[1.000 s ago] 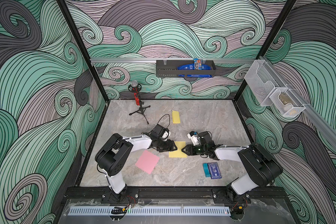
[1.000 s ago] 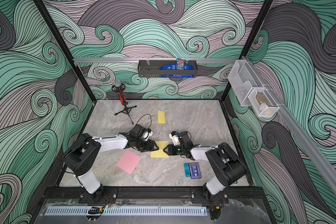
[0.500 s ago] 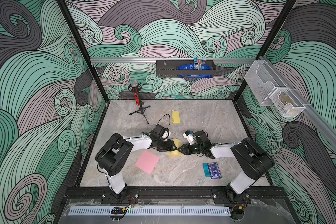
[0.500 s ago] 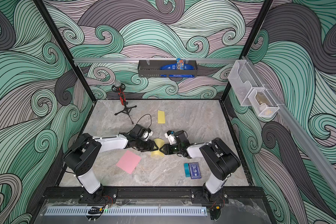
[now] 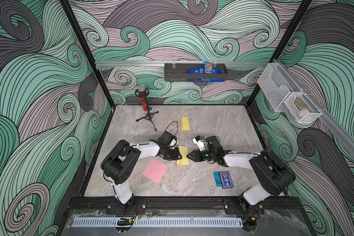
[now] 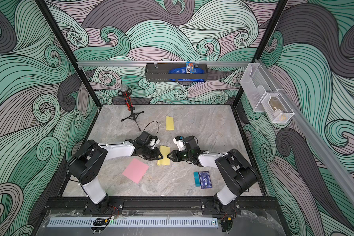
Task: Fold the square paper along the opposite sides
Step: Pick up the paper from the center of the board.
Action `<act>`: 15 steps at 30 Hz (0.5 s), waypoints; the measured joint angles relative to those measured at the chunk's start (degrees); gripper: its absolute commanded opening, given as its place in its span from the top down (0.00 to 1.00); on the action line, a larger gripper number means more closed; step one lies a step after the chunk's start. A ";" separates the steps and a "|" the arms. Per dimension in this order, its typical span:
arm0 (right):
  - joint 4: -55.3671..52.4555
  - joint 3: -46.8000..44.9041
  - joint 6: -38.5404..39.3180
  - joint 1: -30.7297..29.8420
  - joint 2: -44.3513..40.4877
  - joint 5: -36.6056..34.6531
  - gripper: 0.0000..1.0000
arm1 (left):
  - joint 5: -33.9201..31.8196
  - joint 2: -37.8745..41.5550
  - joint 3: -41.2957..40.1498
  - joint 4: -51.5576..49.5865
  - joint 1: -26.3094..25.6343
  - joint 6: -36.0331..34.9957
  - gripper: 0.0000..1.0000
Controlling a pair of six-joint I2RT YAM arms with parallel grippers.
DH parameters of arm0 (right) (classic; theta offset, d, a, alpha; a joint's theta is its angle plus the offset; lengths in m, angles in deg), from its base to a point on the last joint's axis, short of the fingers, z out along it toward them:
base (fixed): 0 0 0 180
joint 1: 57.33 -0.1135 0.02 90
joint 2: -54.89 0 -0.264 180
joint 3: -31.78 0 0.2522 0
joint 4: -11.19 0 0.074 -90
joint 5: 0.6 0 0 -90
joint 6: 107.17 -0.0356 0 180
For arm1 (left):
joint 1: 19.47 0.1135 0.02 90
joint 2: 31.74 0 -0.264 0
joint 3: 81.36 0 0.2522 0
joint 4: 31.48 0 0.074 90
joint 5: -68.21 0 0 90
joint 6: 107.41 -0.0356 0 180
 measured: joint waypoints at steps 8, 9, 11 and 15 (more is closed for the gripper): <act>-0.28 2.10 -1.51 5.33 -9.20 5.09 0.46 | 7.80 10.58 0.00 -0.11 5.44 -0.46 0.72; -0.31 2.14 -1.92 6.21 -9.75 6.54 0.42 | 9.31 11.65 0.00 0.15 6.21 -0.46 0.73; 0.22 2.19 -3.15 7.74 -10.14 9.99 0.37 | 12.37 13.33 -0.07 1.09 7.61 -0.37 0.73; 6.47 1.36 -9.01 9.75 -10.12 16.83 0.32 | 18.71 16.48 -1.57 5.27 10.01 1.09 0.73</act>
